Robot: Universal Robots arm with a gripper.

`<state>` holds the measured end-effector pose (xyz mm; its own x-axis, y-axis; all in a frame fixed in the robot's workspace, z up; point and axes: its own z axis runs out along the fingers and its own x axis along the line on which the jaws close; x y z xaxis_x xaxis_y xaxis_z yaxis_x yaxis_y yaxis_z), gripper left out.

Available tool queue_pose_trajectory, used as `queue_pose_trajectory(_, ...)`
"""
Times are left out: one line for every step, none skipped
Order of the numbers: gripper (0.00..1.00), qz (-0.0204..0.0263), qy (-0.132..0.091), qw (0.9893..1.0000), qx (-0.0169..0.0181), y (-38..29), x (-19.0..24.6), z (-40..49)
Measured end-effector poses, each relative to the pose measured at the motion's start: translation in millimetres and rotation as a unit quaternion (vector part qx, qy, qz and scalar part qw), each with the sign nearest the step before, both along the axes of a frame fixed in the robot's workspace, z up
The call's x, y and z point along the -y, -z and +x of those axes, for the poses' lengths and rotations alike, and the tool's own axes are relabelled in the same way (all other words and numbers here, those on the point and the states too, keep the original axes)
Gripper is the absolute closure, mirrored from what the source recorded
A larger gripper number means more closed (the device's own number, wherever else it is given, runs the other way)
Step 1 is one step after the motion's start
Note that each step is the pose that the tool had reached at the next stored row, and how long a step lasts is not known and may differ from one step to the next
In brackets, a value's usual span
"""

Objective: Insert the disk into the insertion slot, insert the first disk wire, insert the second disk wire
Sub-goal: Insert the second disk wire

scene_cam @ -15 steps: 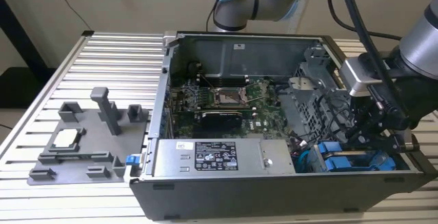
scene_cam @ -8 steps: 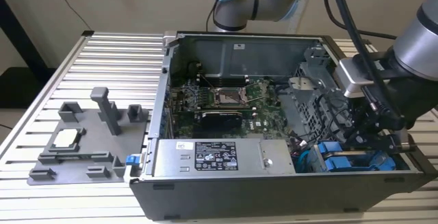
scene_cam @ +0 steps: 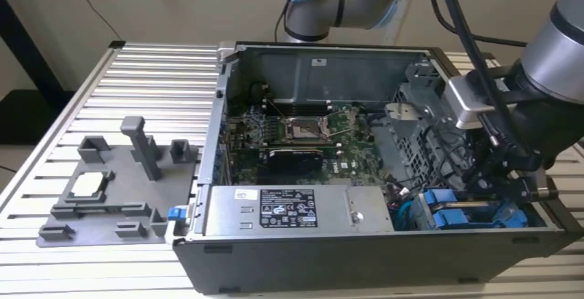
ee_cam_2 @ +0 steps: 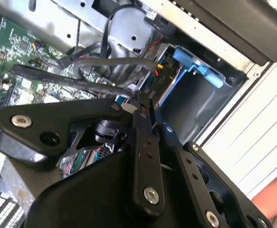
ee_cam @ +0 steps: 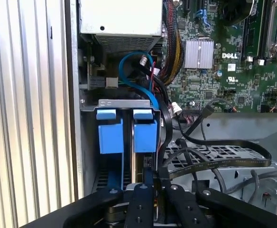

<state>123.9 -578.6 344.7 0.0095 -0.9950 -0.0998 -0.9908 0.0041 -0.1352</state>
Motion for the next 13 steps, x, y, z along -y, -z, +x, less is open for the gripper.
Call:
queue_pose_trajectory(0.84, -0.0001, 0.000, 1.0000, 0.0088, 0.2, 0.0, -1.9)
queue_pose_trajectory(0.84, -0.0001, 0.000, 0.9999, 0.0158, 0.5, 0.0, -3.7)
queue_pose_trajectory(0.84, -0.0001, 0.000, 0.9998, 0.0218, 1.1, 0.0, -5.9)
queue_pose_trajectory(0.84, 0.0000, 0.000, 0.9997, 0.0256, 1.8, 0.0, -7.7)
queue_pose_trajectory(0.84, 0.0000, 0.000, 0.9996, 0.0276, 2.6, 0.0, -9.1)
queue_pose_trajectory(0.84, -0.0001, 0.000, 0.9996, 0.0293, 3.4, 0.0, -10.4)
queue_pose_trajectory(0.84, -0.0003, 0.000, 0.9995, 0.0307, 4.1, 0.1, -11.4)
queue_pose_trajectory(0.84, -0.0005, 0.000, 0.9995, 0.0324, 4.9, 0.0, -12.3)
queue_pose_trajectory(0.84, -0.0007, 0.000, 0.9994, 0.0341, 5.6, 0.0, -13.1)
queue_pose_trajectory(0.84, -0.0008, 0.000, 0.9993, 0.0361, 6.3, 0.0, -13.6)
queue_pose_trajectory(0.84, -0.0008, 0.000, 0.9992, 0.0388, 7.1, 0.0, -13.8)
queue_pose_trajectory(0.84, -0.0009, 0.000, 0.9992, 0.0409, 7.6, 0.0, -13.9)
queue_pose_trajectory(0.84, -0.0009, 0.000, 0.9991, 0.0424, 8.0, 0.0, -13.8)
